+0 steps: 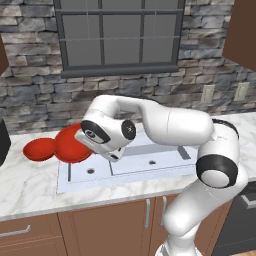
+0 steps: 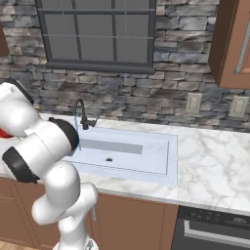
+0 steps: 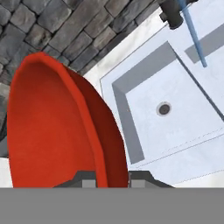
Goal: Rinse each bowl for a few seconds and place them down in the sink or on the counter.
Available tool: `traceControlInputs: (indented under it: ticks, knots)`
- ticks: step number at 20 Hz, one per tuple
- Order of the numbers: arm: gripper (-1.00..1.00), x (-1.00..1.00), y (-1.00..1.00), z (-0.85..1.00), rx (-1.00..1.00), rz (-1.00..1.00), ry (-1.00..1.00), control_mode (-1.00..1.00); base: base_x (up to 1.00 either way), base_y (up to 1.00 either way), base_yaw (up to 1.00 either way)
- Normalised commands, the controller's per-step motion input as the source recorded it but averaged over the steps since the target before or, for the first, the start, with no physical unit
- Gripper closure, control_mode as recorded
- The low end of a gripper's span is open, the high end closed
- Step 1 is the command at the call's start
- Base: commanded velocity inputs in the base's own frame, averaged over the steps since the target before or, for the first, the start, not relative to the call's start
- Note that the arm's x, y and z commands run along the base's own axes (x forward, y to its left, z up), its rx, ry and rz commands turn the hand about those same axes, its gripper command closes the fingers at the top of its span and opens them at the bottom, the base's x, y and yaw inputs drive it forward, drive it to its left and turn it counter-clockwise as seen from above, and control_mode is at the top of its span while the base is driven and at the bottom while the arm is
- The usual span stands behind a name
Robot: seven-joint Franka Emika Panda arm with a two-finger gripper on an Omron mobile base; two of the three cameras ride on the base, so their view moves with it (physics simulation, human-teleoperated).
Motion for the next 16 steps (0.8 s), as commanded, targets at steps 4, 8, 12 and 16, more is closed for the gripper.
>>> traceControlInputs:
  ticks: [4, 8, 12, 16]
  knots:
    - [1.0, -0.28, 0.36, 0.12, -0.09, 0.11, 0.03, -1.0, 0.0, 0.0, 0.0]
    - [1.0, -0.33, 0.3, 0.08, -0.12, 0.04, 0.0, -1.0, 0.0, 0.0, 0.0]
    - [1.0, -0.25, 0.31, 0.05, -0.15, 0.0, 0.04, -1.0, 0.0, 0.0, 0.0]
    - [1.0, -0.16, 0.33, 0.08, -0.16, 0.0, 0.07, -1.0, 0.0, 0.0, 0.0]
